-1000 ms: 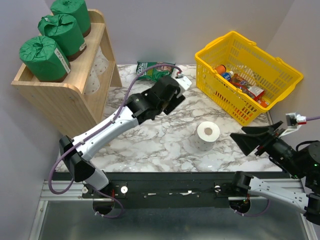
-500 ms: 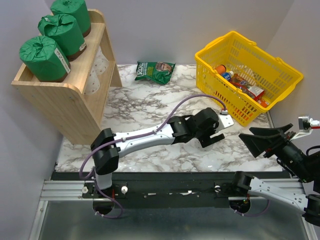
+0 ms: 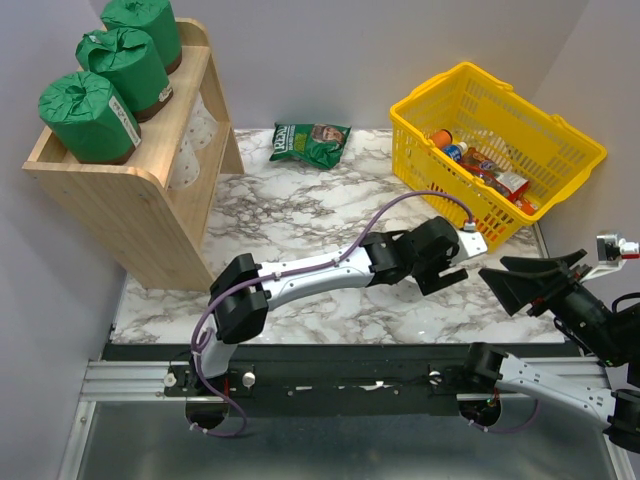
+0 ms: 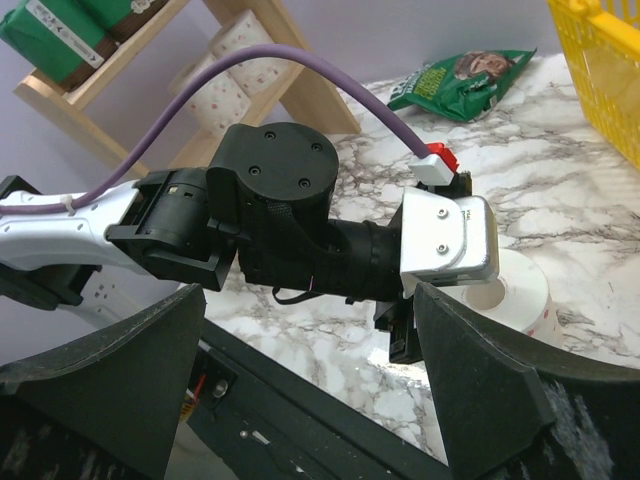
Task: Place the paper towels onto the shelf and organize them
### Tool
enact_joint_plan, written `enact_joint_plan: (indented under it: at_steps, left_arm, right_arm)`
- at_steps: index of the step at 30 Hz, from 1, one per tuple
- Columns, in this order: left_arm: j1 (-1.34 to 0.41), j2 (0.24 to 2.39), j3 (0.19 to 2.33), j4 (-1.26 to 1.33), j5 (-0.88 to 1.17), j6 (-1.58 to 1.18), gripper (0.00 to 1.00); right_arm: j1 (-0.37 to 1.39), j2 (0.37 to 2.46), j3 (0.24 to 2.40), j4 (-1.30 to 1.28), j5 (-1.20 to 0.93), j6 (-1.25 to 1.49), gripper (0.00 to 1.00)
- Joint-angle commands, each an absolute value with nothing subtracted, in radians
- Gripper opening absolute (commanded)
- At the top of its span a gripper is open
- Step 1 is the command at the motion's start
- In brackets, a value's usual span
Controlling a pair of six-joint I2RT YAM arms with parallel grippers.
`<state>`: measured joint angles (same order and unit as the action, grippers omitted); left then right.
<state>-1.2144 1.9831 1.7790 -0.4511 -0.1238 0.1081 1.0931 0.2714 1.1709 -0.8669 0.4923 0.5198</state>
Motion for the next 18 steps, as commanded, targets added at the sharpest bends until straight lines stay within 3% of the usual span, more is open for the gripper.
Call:
enact_joint_plan:
  at_steps: [1, 18]
  left_arm:
    - [-1.224, 2.002, 1.813, -0.469, -0.159, 0.103, 0.93]
    - [-1.238, 2.079, 1.948, -0.600, -0.279, 0.005, 0.92]
  right_arm:
    - [1.091, 0.252, 1.161, -0.887, 0.526, 0.528, 0.93]
    - [1.092, 0.239, 1.160, -0.884, 0.511, 0.540, 0.93]
